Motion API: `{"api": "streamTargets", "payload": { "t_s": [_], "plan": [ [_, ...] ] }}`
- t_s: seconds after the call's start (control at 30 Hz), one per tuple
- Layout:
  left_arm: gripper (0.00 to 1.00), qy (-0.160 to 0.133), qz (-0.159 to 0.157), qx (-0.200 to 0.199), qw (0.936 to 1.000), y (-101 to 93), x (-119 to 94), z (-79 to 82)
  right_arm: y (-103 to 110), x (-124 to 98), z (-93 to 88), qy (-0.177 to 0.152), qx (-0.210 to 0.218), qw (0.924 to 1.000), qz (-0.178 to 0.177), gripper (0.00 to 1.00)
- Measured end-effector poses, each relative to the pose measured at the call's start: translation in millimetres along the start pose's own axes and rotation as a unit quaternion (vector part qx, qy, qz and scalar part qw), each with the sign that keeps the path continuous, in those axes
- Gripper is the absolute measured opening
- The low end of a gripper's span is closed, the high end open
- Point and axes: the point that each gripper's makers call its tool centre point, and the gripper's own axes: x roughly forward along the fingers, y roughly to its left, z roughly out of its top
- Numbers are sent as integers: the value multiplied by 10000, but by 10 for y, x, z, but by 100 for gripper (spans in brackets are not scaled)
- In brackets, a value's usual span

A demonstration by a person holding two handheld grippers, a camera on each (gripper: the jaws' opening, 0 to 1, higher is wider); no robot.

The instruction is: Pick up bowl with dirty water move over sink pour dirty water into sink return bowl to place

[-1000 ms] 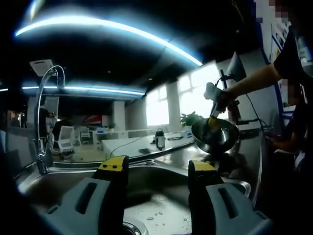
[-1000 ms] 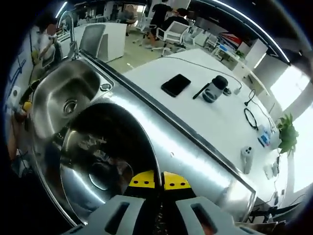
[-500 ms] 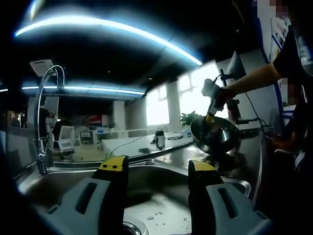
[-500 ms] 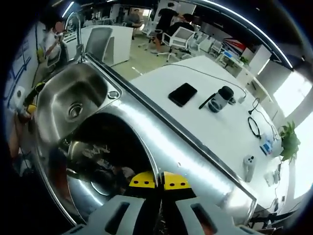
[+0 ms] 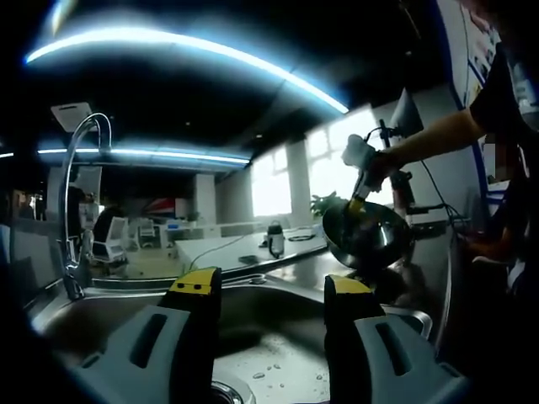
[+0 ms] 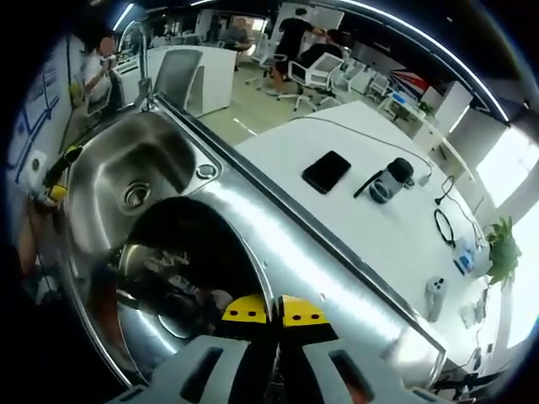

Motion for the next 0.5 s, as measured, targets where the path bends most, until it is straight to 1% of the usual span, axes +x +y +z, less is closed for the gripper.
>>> {"api": "streamTargets", "payload": {
  "t_s": [0.13,0.2,0.27,0.5],
  "plan": [
    [48,1,0,-7,10000,4,0,-1,31,16,79,-20,-60,10000,28,0],
    [48,-2,-4,-6,10000,1,0,-1,40,9,121,-61,-124,9999,-59,0],
    [48,-15,-5,-3,10000,0,-1,4,63,2,153,-75,-62,10000,-6,0],
    [48,-9,-25,20,10000,-14,0,0,109,-22,307,-173,-42,9998,7,0]
  ]
}}
